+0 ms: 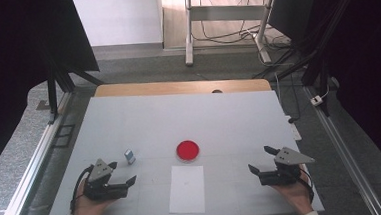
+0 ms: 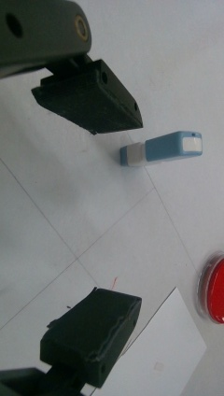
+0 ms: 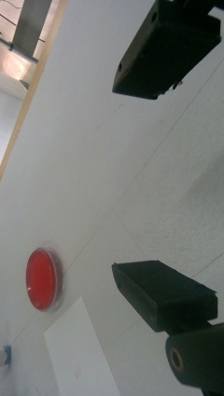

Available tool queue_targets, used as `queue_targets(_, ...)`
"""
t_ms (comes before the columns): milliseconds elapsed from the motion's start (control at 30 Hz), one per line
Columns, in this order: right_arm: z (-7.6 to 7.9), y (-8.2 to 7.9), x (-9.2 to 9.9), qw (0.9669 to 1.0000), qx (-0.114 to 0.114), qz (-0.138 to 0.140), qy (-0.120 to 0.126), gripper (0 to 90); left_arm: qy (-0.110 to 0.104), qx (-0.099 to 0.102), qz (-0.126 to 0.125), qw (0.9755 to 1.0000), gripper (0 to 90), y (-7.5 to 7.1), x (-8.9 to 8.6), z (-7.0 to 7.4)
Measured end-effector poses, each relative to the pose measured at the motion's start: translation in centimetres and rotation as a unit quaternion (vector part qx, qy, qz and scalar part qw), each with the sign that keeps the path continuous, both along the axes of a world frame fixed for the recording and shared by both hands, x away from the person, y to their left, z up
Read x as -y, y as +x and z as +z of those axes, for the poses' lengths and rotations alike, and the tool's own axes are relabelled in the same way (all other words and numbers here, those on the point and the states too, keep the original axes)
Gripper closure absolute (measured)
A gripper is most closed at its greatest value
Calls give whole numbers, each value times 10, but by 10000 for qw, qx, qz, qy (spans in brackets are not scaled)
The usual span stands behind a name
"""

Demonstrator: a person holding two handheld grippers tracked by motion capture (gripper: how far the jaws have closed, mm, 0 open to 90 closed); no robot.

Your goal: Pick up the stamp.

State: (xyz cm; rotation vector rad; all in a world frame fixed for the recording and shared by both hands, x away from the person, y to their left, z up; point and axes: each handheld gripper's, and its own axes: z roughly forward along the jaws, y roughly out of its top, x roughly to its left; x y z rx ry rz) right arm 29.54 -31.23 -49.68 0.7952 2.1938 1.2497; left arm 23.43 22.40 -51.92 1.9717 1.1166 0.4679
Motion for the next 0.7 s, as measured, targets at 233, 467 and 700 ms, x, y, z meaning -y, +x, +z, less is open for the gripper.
queue_targets(233, -4, 2, 0, 9997, -181, -6, 140, 170, -31, 72, -1, 10000, 147, 0, -3, 0)
queue_targets(467, -3, 0, -3, 9999, -99, -19, 89, 201, -33, 86, -37, 10000, 149, -1, -5, 0)
queue_targets(700, -4, 2, -6, 10000, -52, 4, -3, 215, -5, 69, -69, 10000, 149, -1, -2, 1)
